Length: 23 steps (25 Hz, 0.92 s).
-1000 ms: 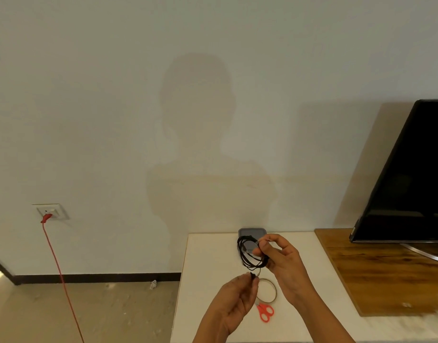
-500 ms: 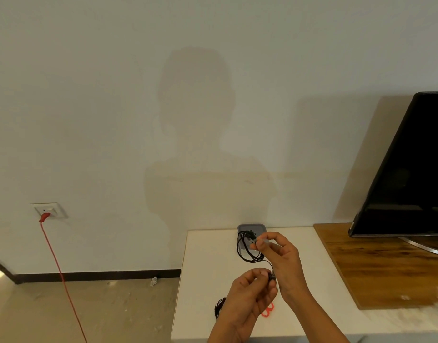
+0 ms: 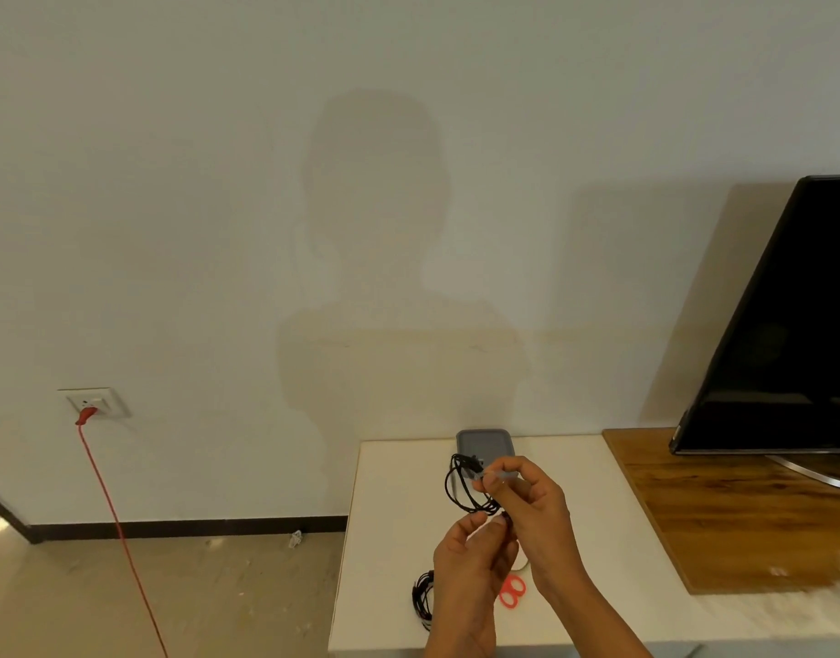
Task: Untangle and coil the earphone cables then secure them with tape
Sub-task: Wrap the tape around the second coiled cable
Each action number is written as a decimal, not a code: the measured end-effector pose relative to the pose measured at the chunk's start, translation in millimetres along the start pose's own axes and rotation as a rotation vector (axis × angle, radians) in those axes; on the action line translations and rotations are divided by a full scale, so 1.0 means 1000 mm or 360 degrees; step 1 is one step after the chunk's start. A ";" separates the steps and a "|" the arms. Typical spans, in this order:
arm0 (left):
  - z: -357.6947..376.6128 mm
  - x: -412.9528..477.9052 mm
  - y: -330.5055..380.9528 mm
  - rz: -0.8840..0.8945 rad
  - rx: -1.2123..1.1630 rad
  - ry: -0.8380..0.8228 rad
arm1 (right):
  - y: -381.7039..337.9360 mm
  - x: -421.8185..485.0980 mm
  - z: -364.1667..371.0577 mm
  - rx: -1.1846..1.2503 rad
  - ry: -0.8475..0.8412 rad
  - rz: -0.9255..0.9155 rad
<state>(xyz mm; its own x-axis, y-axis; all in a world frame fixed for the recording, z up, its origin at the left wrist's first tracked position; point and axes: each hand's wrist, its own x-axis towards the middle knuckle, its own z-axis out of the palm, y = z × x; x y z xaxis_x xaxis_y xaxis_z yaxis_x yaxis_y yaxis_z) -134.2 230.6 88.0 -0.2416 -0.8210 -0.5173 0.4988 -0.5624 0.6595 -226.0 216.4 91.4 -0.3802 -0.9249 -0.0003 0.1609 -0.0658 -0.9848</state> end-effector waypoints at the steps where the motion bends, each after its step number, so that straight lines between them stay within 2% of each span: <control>1: 0.001 -0.001 0.001 -0.0053 -0.0088 -0.0008 | 0.001 0.000 -0.001 -0.0059 -0.0013 -0.0022; 4: -0.001 -0.003 0.003 -0.0159 -0.0088 0.0037 | 0.001 0.000 -0.005 -0.0239 -0.0098 -0.0067; 8: -0.016 0.010 0.000 0.0161 0.0603 0.0415 | 0.000 -0.001 -0.009 -0.0134 -0.0098 0.0063; 9: -0.018 0.012 0.001 0.0185 0.0616 0.0396 | 0.000 -0.002 -0.009 -0.0053 -0.0083 0.0135; 11: -0.016 0.007 0.005 0.0000 0.0302 0.0151 | -0.001 -0.006 -0.004 0.0127 -0.0081 0.0289; 12: -0.016 0.006 0.008 -0.0110 0.0142 0.0004 | 0.000 -0.008 -0.002 0.0163 -0.0085 0.0347; 14: -0.019 0.006 0.010 -0.0152 0.0018 -0.0112 | 0.002 -0.011 0.000 0.0130 -0.0103 0.0407; 20: -0.034 0.012 0.021 -0.0033 0.0320 0.0013 | 0.006 -0.006 -0.013 -0.0108 -0.0268 0.0606; 23: -0.040 0.014 0.026 -0.0030 0.0444 -0.0008 | 0.007 -0.003 -0.016 -0.0138 -0.0333 0.0708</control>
<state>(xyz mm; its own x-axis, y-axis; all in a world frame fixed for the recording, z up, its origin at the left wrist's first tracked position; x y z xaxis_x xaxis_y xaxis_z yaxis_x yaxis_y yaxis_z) -91.3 208.1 76.1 -0.2532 -0.8101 -0.5288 0.2458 -0.5825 0.7748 -238.8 224.7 81.6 -0.0994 -0.9123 -0.3972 0.1863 0.3751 -0.9081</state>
